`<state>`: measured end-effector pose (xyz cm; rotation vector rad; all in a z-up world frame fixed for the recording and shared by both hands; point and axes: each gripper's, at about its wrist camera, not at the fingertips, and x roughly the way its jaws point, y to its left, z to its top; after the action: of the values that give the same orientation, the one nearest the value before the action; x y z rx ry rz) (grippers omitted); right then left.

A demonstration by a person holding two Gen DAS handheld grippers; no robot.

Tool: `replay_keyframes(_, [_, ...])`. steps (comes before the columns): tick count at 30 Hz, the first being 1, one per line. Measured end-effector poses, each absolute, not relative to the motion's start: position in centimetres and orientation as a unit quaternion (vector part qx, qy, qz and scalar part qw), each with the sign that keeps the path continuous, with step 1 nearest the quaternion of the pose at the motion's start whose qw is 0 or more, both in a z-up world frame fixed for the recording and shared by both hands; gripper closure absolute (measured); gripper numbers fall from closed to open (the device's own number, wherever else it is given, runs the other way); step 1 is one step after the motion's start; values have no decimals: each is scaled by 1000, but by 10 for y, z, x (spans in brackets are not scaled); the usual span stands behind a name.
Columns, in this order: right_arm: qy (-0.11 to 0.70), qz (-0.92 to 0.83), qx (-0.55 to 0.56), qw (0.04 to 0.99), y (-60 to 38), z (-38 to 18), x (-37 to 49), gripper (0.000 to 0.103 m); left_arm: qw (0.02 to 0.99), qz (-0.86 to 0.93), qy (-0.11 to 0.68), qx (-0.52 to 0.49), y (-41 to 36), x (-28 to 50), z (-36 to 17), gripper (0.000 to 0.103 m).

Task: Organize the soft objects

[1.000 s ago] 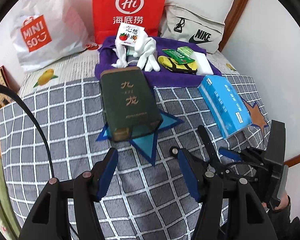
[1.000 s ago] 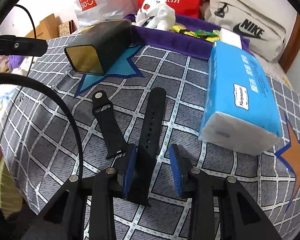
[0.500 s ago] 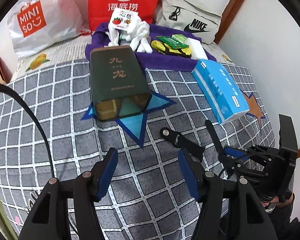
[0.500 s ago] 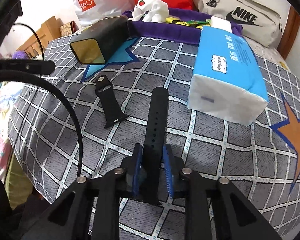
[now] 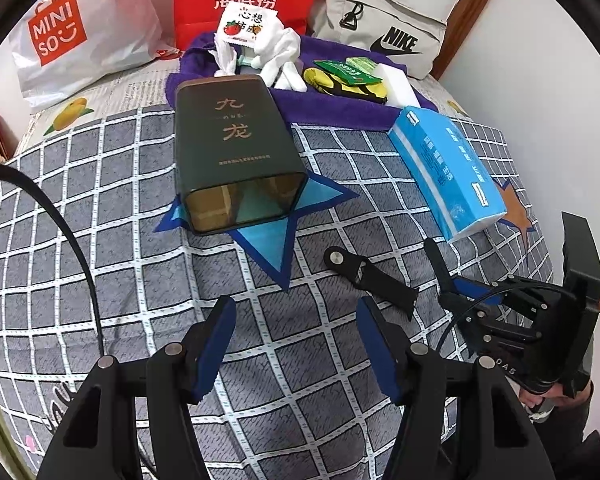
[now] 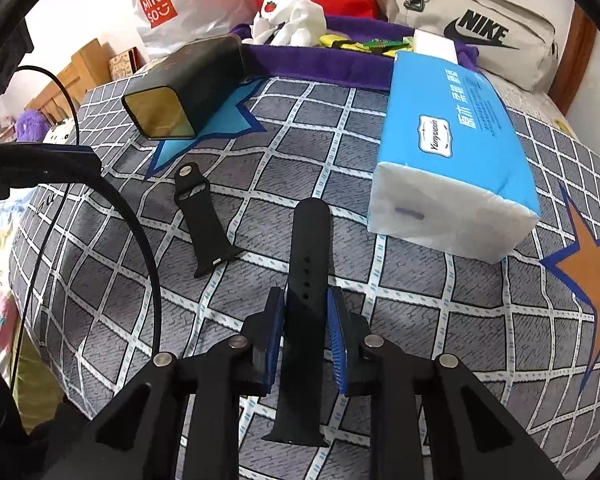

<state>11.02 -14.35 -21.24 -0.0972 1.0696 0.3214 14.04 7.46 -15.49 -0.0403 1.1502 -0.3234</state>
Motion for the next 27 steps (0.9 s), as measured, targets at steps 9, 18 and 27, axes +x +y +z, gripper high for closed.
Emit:
replay_keyframes(9, [512, 164, -11, 843, -154, -208, 112, 82, 814, -171, 554, -9, 54, 140, -168, 43])
replay_keyframes(18, [496, 154, 7, 854, -181, -187, 84, 82, 796, -182, 577, -4, 17, 144, -191, 43])
replay_keyframes(27, [493, 127, 29, 860, -216, -182, 78, 82, 809, -145, 570, 7, -18, 161, -199, 34])
